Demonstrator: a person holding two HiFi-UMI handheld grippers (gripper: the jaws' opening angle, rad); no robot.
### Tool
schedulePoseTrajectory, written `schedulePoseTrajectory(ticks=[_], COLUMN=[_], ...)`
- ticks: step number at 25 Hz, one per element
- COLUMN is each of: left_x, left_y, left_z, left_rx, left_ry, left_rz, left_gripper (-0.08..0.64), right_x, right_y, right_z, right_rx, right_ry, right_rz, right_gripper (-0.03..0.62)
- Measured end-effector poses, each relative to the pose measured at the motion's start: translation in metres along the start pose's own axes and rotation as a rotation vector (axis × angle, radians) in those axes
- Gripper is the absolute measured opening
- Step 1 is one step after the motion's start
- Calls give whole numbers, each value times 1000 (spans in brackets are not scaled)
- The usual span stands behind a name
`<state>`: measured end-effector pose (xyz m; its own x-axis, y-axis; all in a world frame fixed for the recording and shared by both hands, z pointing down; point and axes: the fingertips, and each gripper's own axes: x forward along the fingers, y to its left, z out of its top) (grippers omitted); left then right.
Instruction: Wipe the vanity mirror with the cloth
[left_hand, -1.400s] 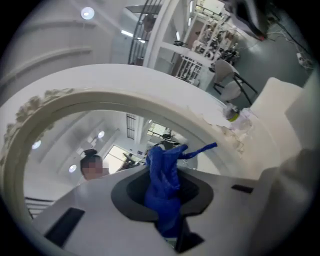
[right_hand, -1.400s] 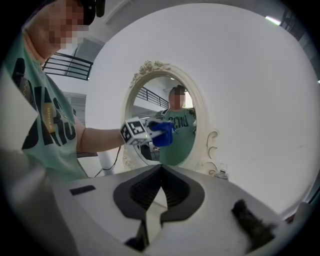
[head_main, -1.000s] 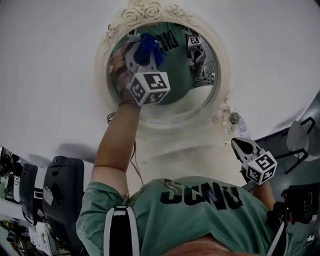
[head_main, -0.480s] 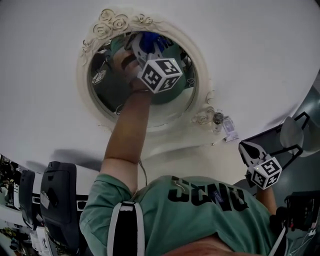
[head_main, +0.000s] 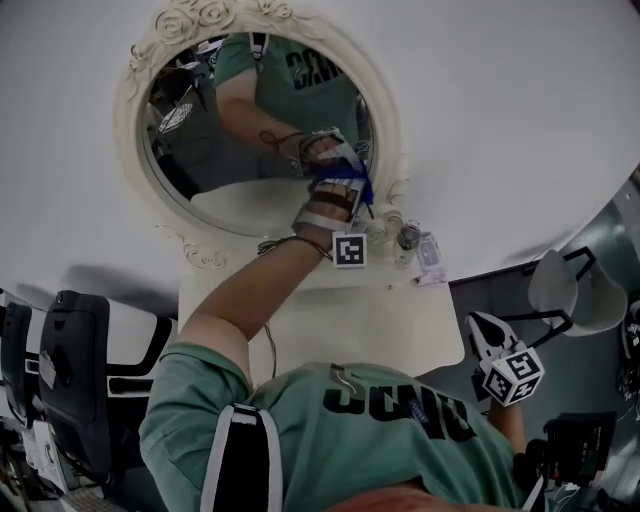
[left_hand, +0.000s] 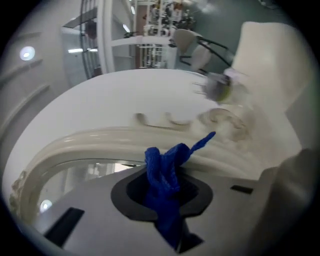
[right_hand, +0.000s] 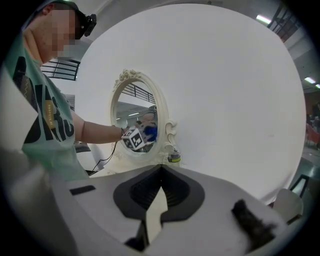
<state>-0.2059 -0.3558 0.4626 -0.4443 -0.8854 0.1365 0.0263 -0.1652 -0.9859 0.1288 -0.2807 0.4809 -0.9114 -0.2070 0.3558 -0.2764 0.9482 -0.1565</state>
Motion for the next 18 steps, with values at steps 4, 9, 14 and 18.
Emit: schedulePoseTrajectory(ticks=[4, 9, 14, 18], left_x=[-19, -59, -80, -72], left_y=[-148, -214, -221, -220], left_z=[-69, -140, -171, -170], left_rx=[389, 584, 644, 627], left_ry=[119, 141, 150, 166], left_rz=[-340, -739, -888, -882], left_gripper=[61, 61, 61, 61], right_x=[27, 58, 79, 84], right_y=[-6, -4, 6, 19], right_z=[-17, -41, -44, -24], right_rx=[23, 71, 95, 71], right_ry=[29, 57, 15, -27], right_rz=[50, 101, 112, 96], right_gripper=[5, 5, 5, 5])
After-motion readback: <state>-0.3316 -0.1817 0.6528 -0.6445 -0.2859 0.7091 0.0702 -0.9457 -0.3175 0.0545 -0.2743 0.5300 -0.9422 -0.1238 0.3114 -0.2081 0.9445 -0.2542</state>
